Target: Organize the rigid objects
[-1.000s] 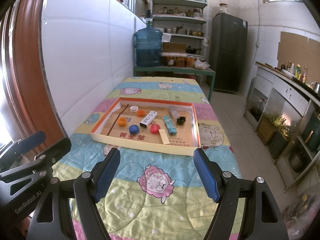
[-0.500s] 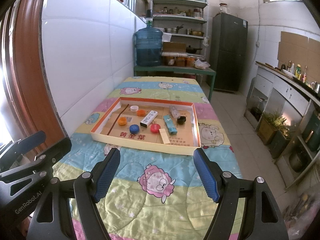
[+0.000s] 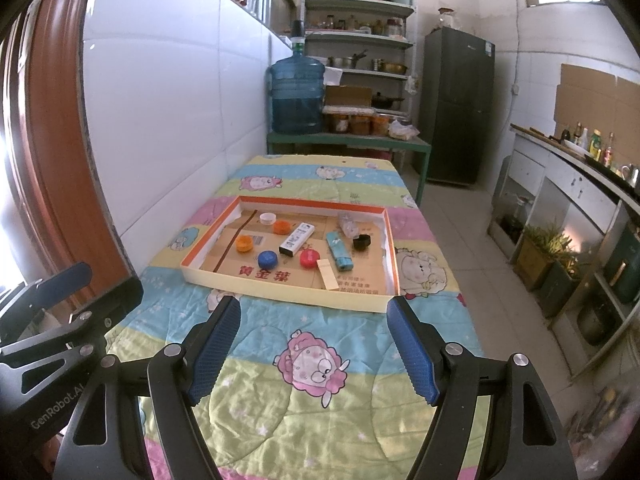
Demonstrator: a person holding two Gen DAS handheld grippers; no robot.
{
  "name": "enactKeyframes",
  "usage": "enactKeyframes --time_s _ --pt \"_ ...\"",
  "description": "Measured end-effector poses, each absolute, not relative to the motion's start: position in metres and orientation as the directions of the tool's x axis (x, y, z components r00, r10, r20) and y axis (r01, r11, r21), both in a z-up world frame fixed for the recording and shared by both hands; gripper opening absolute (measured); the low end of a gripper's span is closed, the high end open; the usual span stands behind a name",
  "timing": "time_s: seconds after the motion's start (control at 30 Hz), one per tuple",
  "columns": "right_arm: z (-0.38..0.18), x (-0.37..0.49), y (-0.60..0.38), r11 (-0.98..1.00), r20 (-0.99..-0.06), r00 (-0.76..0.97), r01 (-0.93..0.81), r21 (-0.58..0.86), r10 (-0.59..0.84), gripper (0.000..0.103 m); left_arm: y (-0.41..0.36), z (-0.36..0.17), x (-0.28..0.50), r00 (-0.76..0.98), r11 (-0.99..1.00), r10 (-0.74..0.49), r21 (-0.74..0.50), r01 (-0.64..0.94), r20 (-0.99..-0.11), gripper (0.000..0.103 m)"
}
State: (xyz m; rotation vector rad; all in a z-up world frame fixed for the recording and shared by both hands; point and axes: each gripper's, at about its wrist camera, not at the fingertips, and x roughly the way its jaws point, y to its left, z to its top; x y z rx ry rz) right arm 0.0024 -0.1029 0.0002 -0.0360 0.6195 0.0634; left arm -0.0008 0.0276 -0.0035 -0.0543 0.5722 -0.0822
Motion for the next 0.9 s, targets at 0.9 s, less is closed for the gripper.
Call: enactKeyframes --time_s 0.9 --pt "0.0011 0.0035 -0.1032 0.997 -0.581 0.812 -0.069 -0.015 0.047 0.077 0.0260 -0.0009 0.0005 0.838 0.995 -0.092 -0.077 0.060 -0.537 0.063"
